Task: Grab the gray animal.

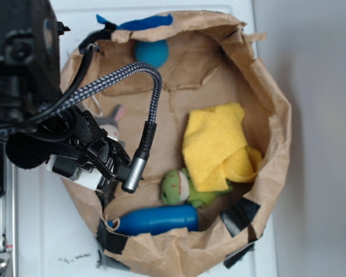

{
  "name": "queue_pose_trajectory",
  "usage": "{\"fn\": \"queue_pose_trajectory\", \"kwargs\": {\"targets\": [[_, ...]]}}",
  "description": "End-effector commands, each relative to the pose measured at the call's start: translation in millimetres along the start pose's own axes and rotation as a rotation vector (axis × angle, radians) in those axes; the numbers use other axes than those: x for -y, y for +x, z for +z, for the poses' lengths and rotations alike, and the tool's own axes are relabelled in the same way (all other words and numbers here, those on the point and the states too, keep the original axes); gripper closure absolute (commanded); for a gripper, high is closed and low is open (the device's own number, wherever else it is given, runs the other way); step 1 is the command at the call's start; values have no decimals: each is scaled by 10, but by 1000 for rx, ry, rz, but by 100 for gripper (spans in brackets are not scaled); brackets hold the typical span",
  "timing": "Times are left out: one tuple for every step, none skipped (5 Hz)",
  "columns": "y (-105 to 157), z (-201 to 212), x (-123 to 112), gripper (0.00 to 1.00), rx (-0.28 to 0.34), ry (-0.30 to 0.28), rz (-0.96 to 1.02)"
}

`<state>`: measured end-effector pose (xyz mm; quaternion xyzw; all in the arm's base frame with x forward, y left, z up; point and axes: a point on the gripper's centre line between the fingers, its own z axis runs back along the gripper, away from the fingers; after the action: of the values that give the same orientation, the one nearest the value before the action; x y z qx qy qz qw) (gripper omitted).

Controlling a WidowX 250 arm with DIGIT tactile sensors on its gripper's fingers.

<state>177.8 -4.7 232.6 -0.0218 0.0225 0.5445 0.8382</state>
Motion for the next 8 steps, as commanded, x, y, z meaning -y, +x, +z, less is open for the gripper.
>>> {"fn": "queue_pose_trajectory", "kwargs": {"targets": [[291,-115,425,0,23,20,133],[500,-248,518,0,56,2,198],[634,-398,535,0,79,-109,199],[672,-618,564,0,102,-86,268],[644,-812,524,0,106,-23,295],[611,-990,456,0,109,37,314],[591,-1039,387,0,107,77,326],[591,-1039,387,0,107,77,326]]}}
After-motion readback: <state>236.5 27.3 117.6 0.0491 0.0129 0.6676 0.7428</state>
